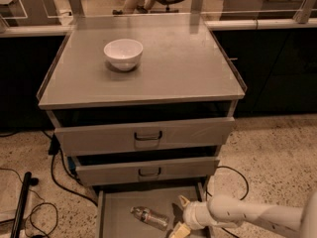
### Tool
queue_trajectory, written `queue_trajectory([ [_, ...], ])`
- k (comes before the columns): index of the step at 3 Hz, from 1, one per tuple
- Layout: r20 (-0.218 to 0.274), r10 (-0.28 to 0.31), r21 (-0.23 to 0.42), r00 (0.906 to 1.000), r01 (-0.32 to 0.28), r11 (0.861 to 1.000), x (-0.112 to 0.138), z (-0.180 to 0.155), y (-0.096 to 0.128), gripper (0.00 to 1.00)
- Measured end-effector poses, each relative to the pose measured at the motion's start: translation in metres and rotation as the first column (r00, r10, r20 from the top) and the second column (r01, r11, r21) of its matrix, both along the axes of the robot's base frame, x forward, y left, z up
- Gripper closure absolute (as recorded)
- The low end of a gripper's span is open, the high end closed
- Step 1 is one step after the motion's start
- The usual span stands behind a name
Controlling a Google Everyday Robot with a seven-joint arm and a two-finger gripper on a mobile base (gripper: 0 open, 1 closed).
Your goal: Pick water bottle from bottom drawer and place on counter
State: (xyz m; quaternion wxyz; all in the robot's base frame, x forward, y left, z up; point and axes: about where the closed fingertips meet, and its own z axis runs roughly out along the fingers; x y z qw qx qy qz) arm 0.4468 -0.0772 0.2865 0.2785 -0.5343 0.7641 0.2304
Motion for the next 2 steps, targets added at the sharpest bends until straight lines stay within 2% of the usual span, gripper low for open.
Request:
queue_trajectory([
  [2, -0.047, -0.01, 0.008, 0.9989, 0.011, 1.0, 0.005, -0.059, 0.029, 0.0],
])
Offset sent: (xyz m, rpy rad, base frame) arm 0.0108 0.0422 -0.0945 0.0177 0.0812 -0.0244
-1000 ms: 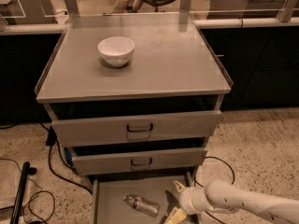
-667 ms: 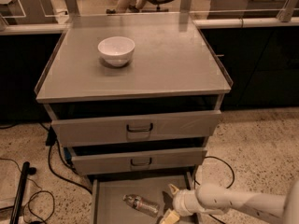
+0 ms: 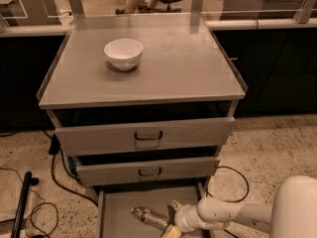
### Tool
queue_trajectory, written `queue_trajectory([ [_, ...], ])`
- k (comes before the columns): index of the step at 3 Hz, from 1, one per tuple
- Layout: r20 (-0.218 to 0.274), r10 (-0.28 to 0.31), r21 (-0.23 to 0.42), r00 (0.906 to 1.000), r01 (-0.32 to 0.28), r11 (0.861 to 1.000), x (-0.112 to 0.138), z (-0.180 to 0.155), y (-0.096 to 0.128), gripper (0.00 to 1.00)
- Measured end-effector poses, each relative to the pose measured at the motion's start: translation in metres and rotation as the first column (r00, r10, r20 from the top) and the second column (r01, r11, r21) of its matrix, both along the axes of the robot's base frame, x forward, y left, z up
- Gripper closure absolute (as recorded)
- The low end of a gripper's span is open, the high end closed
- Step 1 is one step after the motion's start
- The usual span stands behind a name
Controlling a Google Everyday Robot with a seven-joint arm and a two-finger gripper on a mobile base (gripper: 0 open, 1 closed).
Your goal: Pick water bottle from bottom drawer and place on counter
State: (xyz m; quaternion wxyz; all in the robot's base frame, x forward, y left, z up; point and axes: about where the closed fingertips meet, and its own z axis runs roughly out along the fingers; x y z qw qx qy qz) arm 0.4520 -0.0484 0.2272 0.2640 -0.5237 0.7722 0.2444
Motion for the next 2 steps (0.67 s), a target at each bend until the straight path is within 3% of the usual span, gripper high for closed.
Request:
queue_trajectory([
  [2, -0.042, -0.007, 0.035, 0.9991, 0.008, 0.999, 0.01, -0.046, 0.02, 0.0],
])
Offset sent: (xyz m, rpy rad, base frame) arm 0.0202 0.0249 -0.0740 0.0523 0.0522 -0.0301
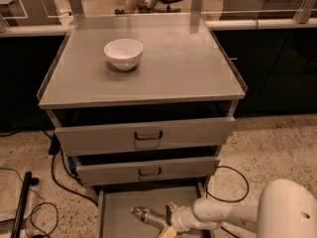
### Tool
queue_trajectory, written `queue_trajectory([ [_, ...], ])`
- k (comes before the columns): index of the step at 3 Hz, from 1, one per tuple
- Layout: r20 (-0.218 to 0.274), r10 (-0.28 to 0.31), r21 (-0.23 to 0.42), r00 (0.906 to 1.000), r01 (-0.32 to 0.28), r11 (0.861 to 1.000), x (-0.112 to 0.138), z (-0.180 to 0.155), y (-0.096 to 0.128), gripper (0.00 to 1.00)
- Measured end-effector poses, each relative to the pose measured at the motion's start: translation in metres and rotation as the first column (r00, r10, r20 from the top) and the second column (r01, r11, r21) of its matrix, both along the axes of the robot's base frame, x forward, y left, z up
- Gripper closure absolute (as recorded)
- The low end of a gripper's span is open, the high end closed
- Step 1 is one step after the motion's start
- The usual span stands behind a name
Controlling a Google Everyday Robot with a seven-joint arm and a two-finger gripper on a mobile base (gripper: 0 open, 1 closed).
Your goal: Pick water bottle from bottom drawer and place on counter
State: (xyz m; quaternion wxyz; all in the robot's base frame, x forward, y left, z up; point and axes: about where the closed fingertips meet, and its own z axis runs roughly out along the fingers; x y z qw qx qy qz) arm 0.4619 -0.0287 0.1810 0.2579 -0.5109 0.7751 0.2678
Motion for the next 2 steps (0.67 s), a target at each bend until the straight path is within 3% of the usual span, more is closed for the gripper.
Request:
queue_trajectory([
  [2, -0.004, -0.036, -0.005, 0.9993, 0.036, 0.999, 0.006, -0.036, 0.009, 0.0],
])
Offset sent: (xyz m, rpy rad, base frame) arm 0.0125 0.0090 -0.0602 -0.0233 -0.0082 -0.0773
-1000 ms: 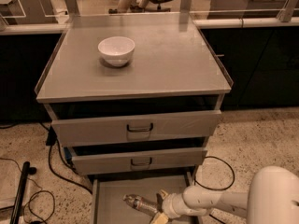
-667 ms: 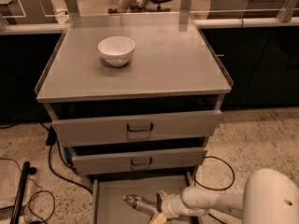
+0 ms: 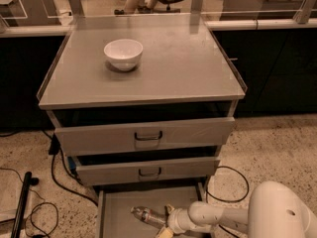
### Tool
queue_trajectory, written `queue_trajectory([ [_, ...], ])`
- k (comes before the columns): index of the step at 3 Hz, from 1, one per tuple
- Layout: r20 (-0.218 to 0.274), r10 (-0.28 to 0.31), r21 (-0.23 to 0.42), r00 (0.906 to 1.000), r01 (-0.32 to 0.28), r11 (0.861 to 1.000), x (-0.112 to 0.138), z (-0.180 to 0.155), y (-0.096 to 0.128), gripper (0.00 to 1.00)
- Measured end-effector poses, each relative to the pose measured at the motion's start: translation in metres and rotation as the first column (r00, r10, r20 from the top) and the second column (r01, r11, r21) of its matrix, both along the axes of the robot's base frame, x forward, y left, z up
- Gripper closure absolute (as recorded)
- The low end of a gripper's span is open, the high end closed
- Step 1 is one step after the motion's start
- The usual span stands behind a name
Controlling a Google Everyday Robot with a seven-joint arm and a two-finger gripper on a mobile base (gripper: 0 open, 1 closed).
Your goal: Pick water bottle from bottom drawer and place on counter
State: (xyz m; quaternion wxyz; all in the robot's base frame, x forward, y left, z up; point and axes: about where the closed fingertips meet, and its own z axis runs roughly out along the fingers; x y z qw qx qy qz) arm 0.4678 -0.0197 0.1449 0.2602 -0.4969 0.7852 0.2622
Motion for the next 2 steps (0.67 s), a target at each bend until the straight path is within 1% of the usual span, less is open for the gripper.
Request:
queue_trajectory([
  [2, 0.0, -0.044, -0.018, 0.999, 0.044, 0.999, 0.006, -0.031, 0.003, 0.0],
])
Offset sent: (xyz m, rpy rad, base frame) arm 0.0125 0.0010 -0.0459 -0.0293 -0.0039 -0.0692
